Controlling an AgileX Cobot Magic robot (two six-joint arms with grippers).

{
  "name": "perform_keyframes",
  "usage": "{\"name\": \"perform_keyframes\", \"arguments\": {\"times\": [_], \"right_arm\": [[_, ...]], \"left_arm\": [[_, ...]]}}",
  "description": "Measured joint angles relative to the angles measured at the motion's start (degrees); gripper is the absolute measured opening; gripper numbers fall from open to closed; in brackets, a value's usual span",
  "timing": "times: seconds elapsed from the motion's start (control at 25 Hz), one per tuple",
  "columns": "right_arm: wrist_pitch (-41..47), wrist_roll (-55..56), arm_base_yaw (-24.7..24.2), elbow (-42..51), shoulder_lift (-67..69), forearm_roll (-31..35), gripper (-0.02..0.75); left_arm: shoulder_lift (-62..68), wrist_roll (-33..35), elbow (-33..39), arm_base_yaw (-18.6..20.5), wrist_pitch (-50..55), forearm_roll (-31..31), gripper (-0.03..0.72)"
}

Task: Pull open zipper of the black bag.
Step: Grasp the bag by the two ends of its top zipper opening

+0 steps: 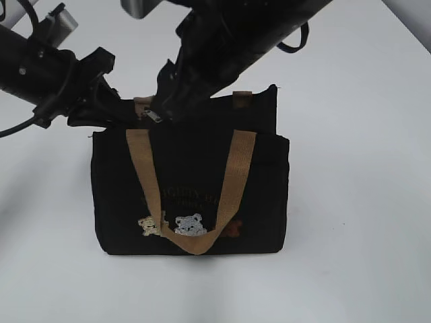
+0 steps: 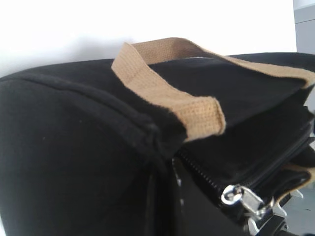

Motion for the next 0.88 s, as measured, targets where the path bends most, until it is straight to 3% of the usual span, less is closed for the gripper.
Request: {"name": "perform_keyframes", "arguments": {"times": [0.4, 0.52, 0.68, 0.88], "right_arm": [[0.0, -0.9, 1.2, -0.2, 4.0, -0.1, 0.370], [0.1, -1.0, 1.2, -0.2, 4.2, -0.2, 0.262], [1.3, -1.1, 1.2, -0.2, 4.2, -0.5, 0.053], [3.0, -1.0, 1.3, -0.3, 3.8, -2.2, 0.044]], "left_arm": [[-2.4, 0.1, -0.2, -0.1, 1.6, 1.0, 0.008], [-2.4, 0.1, -0.2, -0.1, 1.6, 1.0, 0.006], [-2.4, 0.1, -0.2, -0.1, 1.8, 1.0, 0.006], [-2.5, 0.1, -0.2, -0.2, 1.9, 0.9, 0.006]]}}
